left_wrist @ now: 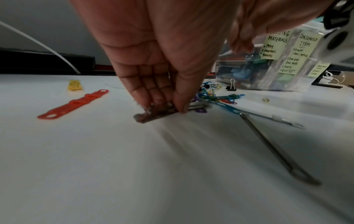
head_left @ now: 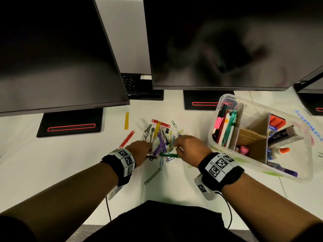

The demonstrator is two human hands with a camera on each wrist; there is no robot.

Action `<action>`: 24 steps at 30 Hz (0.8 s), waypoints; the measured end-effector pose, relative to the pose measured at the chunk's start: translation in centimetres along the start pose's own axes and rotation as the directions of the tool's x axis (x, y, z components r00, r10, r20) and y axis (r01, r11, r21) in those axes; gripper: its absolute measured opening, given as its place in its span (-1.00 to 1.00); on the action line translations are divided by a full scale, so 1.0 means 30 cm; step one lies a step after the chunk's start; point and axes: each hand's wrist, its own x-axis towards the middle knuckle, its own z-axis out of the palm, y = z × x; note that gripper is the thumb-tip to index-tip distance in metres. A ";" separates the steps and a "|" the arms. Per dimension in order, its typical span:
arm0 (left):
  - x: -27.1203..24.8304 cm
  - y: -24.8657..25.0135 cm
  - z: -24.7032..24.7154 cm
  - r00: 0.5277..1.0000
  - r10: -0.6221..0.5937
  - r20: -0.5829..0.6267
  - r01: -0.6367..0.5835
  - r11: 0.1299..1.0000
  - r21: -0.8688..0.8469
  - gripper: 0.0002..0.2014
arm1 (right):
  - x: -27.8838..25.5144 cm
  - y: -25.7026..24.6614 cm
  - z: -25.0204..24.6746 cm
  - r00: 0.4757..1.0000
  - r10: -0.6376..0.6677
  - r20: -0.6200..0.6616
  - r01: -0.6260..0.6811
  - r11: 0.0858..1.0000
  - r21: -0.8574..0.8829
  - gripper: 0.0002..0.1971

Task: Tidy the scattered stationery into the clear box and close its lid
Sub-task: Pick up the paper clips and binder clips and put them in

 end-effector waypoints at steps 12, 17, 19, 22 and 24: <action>-0.004 -0.030 -0.027 0.999 0.018 0.027 -0.014 0.992 -0.122 -0.79 | 0.092 -0.012 0.125 0.981 0.090 0.170 -0.079 0.994 -0.074 -0.83; 0.021 -0.037 -0.063 0.998 -0.027 -0.049 0.014 0.966 -0.260 -0.76 | 0.099 -0.022 0.093 0.995 0.099 0.017 -0.100 0.989 0.106 -0.90; 0.038 -0.032 -0.065 0.997 -0.047 -0.067 0.026 0.956 -0.292 -0.68 | 0.105 -0.033 0.083 0.995 0.099 -0.001 -0.097 0.984 0.150 -0.91; 0.046 -0.008 -0.059 0.997 -0.031 -0.066 0.010 0.951 -0.309 -0.70 | 0.104 -0.041 0.084 0.995 0.099 0.007 -0.097 0.962 0.254 -0.87; 0.037 0.009 -0.049 0.998 0.020 -0.057 -0.035 0.962 -0.271 -0.78 | 0.096 -0.035 0.091 0.994 0.089 0.057 -0.101 0.951 0.291 -0.77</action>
